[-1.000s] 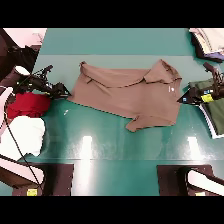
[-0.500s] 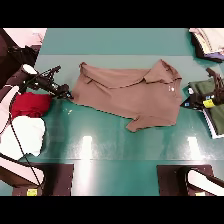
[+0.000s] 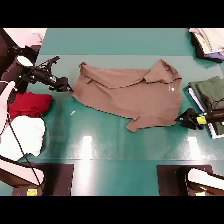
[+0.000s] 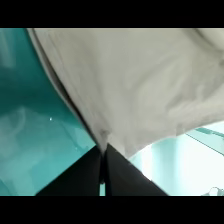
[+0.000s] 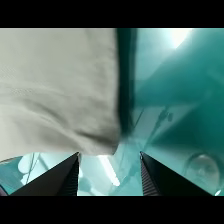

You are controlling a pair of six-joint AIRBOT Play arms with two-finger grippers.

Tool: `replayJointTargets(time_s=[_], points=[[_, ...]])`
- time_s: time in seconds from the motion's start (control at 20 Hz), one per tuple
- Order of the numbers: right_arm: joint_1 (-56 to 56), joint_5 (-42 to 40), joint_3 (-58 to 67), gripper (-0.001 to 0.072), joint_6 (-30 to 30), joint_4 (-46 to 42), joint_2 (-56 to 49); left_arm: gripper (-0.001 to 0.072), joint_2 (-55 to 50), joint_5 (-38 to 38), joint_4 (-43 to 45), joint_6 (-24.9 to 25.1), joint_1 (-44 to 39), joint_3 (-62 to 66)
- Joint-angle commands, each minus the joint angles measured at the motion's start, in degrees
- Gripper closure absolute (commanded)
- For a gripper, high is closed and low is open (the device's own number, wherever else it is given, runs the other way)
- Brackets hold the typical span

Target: Fold the shirts.

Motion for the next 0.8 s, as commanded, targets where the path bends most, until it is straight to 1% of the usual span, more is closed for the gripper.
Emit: replayJointTargets(time_s=[0.0, 0.05, 0.1, 0.15, 0.2, 0.25, 0.35, 0.45, 0.55, 0.6, 0.75], points=[[2.75, -2.78, -2.01, 0.0289, -1.09, 2.51, -1.64, 0.0683, 0.11, -0.22, -0.76, -0.11, -0.81, 0.33], [3.87, -3.80, -1.99, 0.0341, -1.09, 2.36, -1.14, 0.0684, 0.11, -0.33, -0.79, -0.11, -0.83, 0.33], [4.63, -4.37, -1.99, 0.0467, -1.09, 1.99, -0.37, 0.0684, 0.11, -0.52, -0.74, -0.09, -0.81, 0.33], [4.83, -4.37, -1.99, 0.0556, -1.09, 1.92, 0.55, 0.0684, 0.11, -1.51, -0.74, -0.11, -0.81, 0.35], [4.81, -4.20, -1.99, 0.0665, -1.18, 1.92, 1.95, 0.0684, 0.13, -2.49, -0.46, -0.20, -0.81, 0.55], [4.81, -4.44, -1.97, 0.0692, -1.53, 1.99, 3.89, 0.0685, 0.48, -3.10, -0.26, -1.27, -0.81, 0.83], [4.13, -5.35, 0.35, 0.0693, -1.51, 2.01, 8.55, 0.0685, 3.45, -0.85, -0.22, -2.19, -0.81, 1.77], [3.87, -6.45, 6.99, 0.0693, -1.46, 2.54, 13.35, 0.0685, 8.52, 2.73, -0.15, -3.02, -0.81, 5.03], [4.04, -9.07, 16.76, 0.0693, -1.01, 2.51, 17.94, 0.0685, 14.84, 5.64, -0.20, -3.91, -0.81, 10.38], [4.04, -11.19, 22.45, 0.0693, -0.81, 2.54, 20.13, 0.0684, 18.45, 7.39, -0.20, -4.79, -0.81, 13.68], [3.98, -18.97, 38.27, 0.0693, -0.83, 1.88, 25.59, 0.0684, 28.61, 13.73, -0.20, -4.87, -0.81, 23.65]])
